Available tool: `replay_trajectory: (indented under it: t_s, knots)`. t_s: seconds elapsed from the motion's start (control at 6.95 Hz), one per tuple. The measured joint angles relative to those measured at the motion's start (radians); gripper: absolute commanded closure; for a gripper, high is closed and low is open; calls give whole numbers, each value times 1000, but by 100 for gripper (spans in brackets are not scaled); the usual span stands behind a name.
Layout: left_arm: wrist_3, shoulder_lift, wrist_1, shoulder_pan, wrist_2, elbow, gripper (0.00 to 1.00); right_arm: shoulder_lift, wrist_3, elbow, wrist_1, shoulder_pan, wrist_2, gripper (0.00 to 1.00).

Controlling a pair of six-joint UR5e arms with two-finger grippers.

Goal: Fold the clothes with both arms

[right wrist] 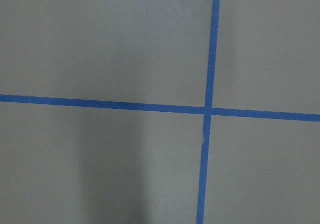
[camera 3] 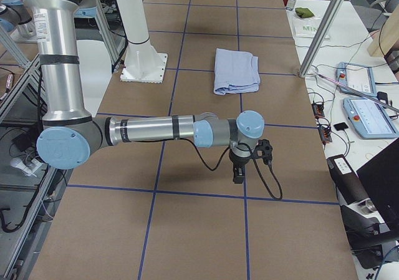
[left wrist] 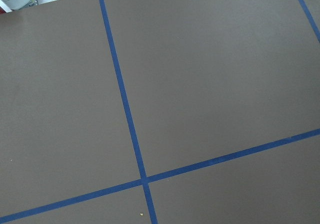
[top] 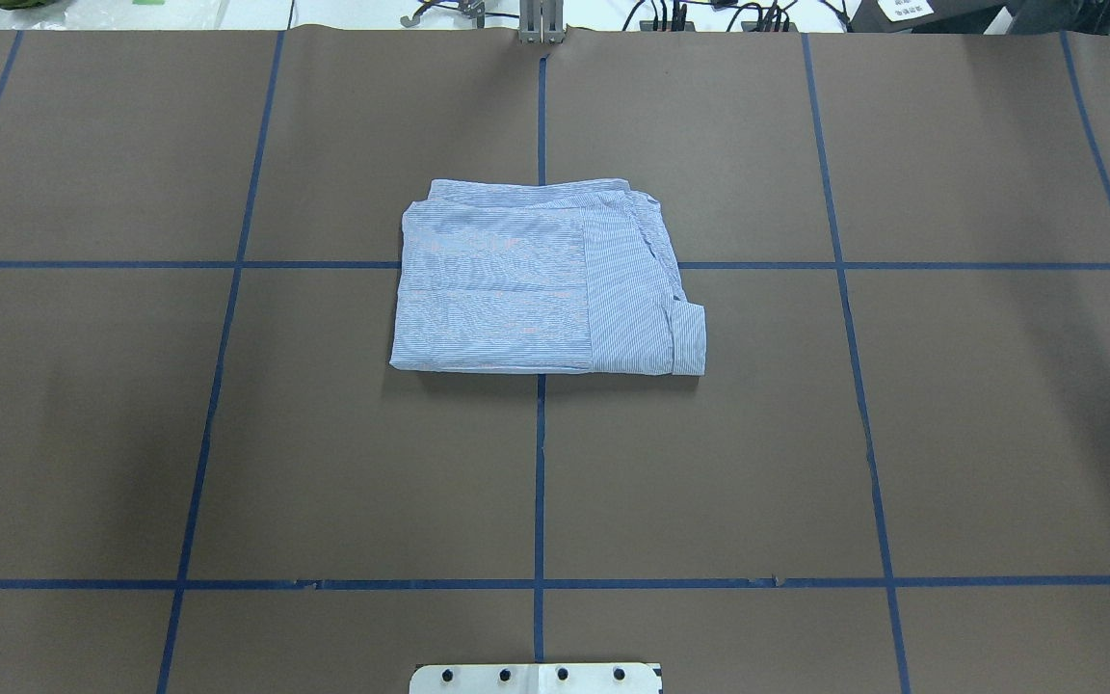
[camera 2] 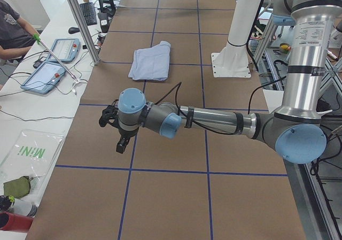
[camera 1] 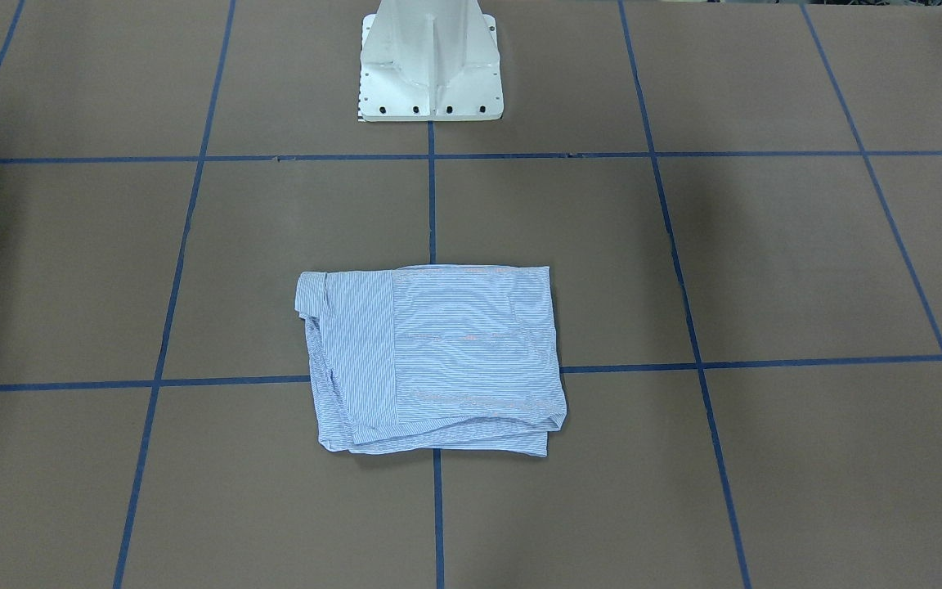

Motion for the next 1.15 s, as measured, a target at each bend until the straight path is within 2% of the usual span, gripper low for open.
replay_trajectory:
  t_s: [0.72,1.15]
  knots:
    - [4,1,-3,2,0,19,0,7,6,17,0,0,1,0]
    - [4,1,-7,2,0,29,0,8,-7,-6,0,-1,-7,0]
